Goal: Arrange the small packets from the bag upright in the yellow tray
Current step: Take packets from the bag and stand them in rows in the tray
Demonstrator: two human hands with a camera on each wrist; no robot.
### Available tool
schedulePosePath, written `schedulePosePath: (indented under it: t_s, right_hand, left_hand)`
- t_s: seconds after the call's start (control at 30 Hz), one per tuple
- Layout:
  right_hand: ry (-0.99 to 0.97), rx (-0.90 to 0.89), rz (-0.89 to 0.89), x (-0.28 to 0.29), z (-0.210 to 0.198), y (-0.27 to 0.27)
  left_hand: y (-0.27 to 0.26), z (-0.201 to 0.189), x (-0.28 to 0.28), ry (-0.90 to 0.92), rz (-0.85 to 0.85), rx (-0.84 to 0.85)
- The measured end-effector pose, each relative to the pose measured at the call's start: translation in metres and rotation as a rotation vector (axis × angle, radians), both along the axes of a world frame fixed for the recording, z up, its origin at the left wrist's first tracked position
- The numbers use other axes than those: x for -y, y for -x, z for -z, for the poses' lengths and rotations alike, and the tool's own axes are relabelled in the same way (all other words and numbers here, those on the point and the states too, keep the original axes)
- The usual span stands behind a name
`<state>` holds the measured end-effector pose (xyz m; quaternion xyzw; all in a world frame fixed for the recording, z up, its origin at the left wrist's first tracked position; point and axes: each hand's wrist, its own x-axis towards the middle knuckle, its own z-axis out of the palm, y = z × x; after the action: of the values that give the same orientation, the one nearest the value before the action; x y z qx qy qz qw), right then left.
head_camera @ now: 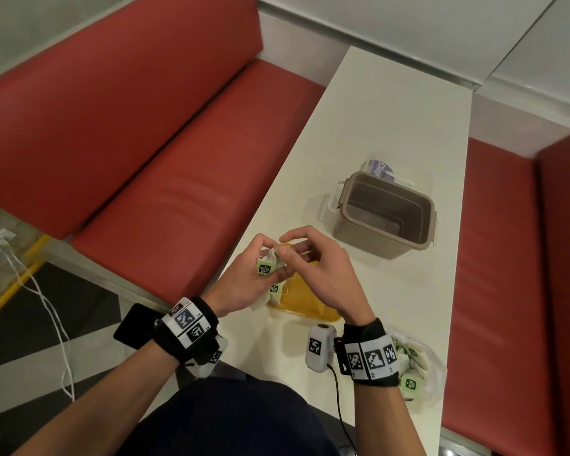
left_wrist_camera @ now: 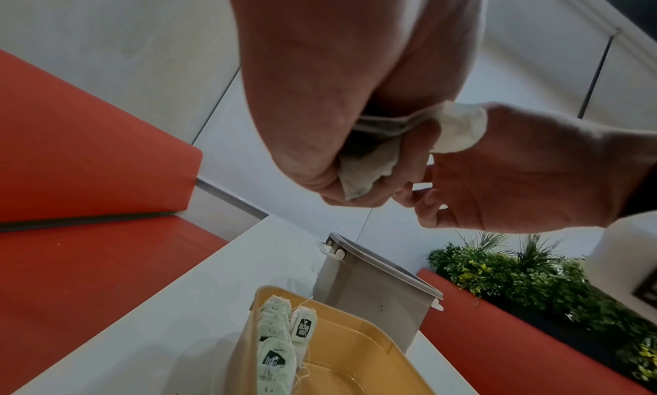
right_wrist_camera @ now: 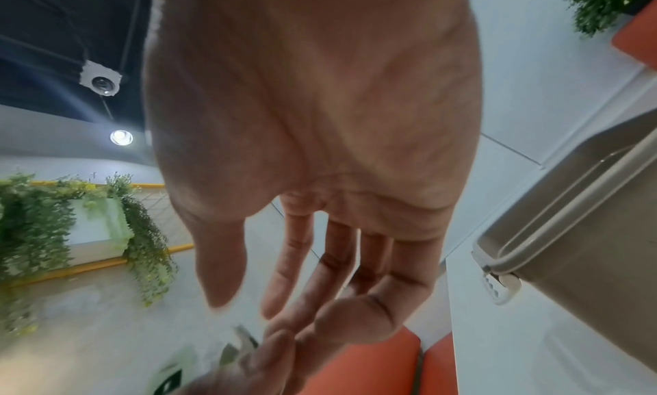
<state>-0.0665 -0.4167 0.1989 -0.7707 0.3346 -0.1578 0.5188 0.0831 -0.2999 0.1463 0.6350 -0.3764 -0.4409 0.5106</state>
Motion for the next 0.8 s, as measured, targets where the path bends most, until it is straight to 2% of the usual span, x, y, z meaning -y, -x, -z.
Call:
schedulePosePath:
  t_s: [0.13, 0.33, 0.47, 0.6, 0.8]
  right_hand:
    - [0.113, -0.049, -0.038, 0.008, 0.002, 0.001]
    - [0.149, -0.083, 0.067, 0.018, 0.011, 0.002]
    - [0.072, -0.090, 0.061, 0.023, 0.005, 0.006]
    - [0.268, -0.109, 0.031, 0.028, 0.001, 0.011]
    - [0.299, -0.144, -0.006, 0.036, -0.005, 0.015]
  left_hand:
    - [-0.001, 0.001, 0.001, -0.006, 0.017, 0.038]
    - [-0.002, -0.001, 0.003, 0.022, -0.032, 0.043]
    - [0.001, -0.003, 0.007, 0.045, -0.091, -0.003]
    - [0.000, -0.002, 0.011, 0.028, -0.107, -0.064]
    - [0.005, 0.002, 0.013, 0.009, -0.102, -0.141]
